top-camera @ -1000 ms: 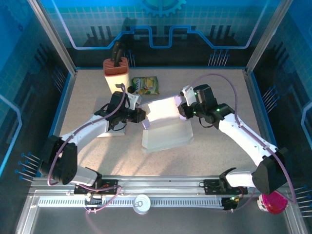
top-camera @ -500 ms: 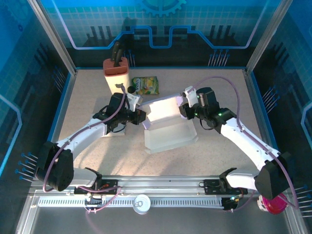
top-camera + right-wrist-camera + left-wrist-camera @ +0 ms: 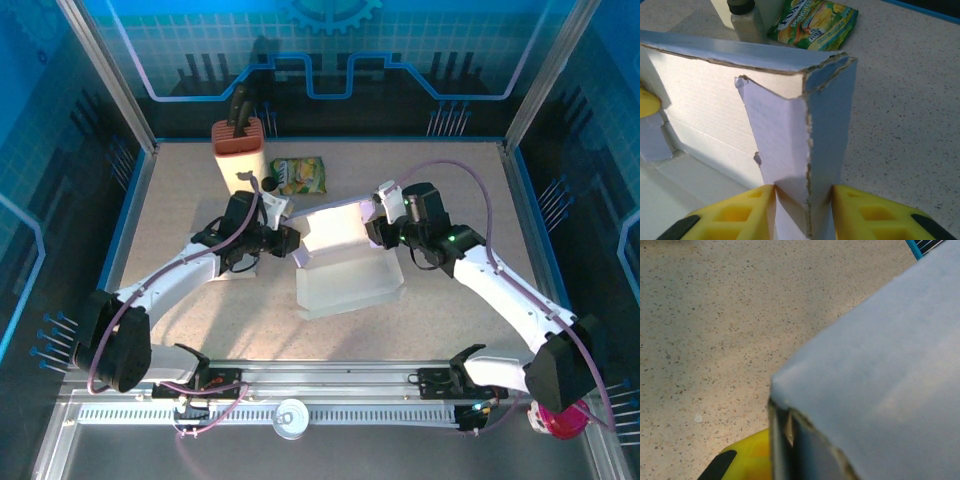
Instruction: Fold the paper box
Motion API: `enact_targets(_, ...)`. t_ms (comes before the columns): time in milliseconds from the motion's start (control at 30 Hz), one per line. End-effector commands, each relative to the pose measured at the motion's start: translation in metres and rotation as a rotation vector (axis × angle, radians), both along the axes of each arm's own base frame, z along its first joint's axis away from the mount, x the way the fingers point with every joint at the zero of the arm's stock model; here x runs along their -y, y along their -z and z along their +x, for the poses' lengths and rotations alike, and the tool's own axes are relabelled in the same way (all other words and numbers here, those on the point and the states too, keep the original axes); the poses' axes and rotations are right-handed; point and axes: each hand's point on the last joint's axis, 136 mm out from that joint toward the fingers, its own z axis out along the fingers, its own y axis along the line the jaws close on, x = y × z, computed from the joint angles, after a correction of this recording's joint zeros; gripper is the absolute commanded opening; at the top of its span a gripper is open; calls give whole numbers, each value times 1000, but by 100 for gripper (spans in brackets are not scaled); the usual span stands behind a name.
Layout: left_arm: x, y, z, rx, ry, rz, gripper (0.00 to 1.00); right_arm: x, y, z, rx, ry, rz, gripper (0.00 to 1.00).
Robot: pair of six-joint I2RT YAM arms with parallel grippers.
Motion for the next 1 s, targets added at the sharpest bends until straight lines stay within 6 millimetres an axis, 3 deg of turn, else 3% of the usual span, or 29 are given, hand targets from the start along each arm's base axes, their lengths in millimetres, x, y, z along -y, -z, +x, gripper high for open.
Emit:
enact_targets(0,15,-23,2,59,54,-26,0,-3,6,4,5,10,-24,36)
enact_targets(200,15,-23,2,62,51,-13,0,0,6,14,29,60,-94,29)
enact_targets(533,22,-18,4,46,38,27,0,19,12,27,72,346,-248,0)
enact_targets(700,23,-18,4,43,38,28,0,20,13,27,54,386,-253,0)
enact_targets(800,23,-19,3,45,40,28,0,9,12,29,42,321,-220,12)
enact_targets(967,23,-19,3,42,43,26,0,3,12,34,-1,265,-177,19)
